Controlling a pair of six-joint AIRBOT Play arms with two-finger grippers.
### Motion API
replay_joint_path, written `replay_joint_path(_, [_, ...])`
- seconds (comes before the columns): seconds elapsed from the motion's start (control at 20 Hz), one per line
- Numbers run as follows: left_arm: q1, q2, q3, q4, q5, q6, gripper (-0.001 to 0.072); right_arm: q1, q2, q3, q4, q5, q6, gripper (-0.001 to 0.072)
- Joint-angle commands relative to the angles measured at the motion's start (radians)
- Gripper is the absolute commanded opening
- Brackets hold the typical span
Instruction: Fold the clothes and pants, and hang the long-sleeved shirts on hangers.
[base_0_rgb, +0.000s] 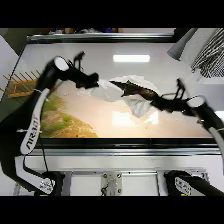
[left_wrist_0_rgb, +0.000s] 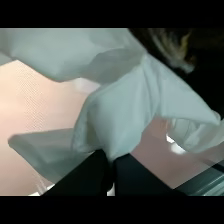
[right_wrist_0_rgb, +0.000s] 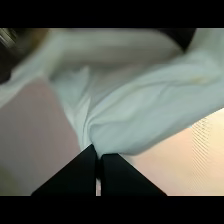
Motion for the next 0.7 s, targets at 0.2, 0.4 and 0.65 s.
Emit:
replay_joint_path(0.2, [0.159,0.436,0.334,-0.142,-0.067,0.031,0.0009,-0.248,0.367,0.666,0.006,0.249,-0.013,0.0005])
replay_joint_path(0.4, [0.188,0.725,0.205,-0.146,0.124,0.068,0.0009,-0.301,0.463,0.861,0.005,0.114,-0.002,0.0005])
replay_joint_path(0.65, [0.283,0.908,0.051,-0.145,0.200,0.077,0.0009,-0.311,0.464,0.934,0.002,0.013,-0.002,0.0004])
